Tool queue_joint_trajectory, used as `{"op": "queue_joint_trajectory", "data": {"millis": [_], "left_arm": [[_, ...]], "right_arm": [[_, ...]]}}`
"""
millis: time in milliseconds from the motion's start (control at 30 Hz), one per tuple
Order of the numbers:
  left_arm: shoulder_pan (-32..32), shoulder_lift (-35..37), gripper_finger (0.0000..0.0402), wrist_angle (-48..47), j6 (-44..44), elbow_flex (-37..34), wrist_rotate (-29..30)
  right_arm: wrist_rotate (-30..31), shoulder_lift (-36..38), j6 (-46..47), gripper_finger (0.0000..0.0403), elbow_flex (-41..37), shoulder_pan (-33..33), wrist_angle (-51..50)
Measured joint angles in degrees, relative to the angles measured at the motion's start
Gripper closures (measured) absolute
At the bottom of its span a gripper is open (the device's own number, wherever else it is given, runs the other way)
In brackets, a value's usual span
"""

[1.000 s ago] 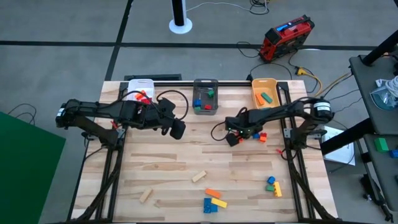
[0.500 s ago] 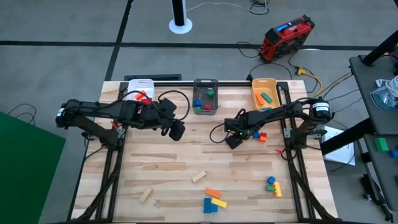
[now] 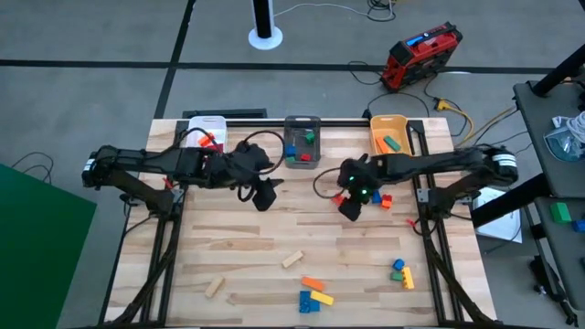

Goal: Sort blocks by size
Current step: Put the big orange game piece into the white bin

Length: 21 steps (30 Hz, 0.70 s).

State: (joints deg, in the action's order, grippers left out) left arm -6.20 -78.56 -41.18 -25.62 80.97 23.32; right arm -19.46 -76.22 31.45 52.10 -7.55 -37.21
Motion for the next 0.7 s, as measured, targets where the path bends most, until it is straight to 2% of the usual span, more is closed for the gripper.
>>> {"op": "queue_joint_trajectory", "data": {"millis": [133, 300, 467, 600, 700], "left_arm": [[-0.2, 0.0, 0.0171, 9.5, 10.8, 0.0, -6.2], [-0.2, 0.0, 0.017, 14.6, 18.8, 0.0, -11.8], [-0.2, -2.2, 0.017, 19.6, 25.0, 0.0, -18.2], [-0.3, -5.4, 0.0171, 26.3, 26.1, 0.0, -23.5], [-0.7, -7.4, 0.0171, 30.1, 27.0, 0.0, -24.5]], "right_arm": [[-17.0, 5.3, -3.3, 0.0272, 0.0, -0.4, 7.0], [-32.6, 8.3, 1.3, 0.0272, 0.0, -0.9, 19.8], [-41.0, 7.3, 8.4, 0.0272, 0.1, -0.9, 34.6], [-42.5, 6.2, 12.4, 0.0272, 0.1, -0.9, 40.6], [-43.6, 6.2, 12.5, 0.0272, 0.1, -0.9, 41.0]]}}
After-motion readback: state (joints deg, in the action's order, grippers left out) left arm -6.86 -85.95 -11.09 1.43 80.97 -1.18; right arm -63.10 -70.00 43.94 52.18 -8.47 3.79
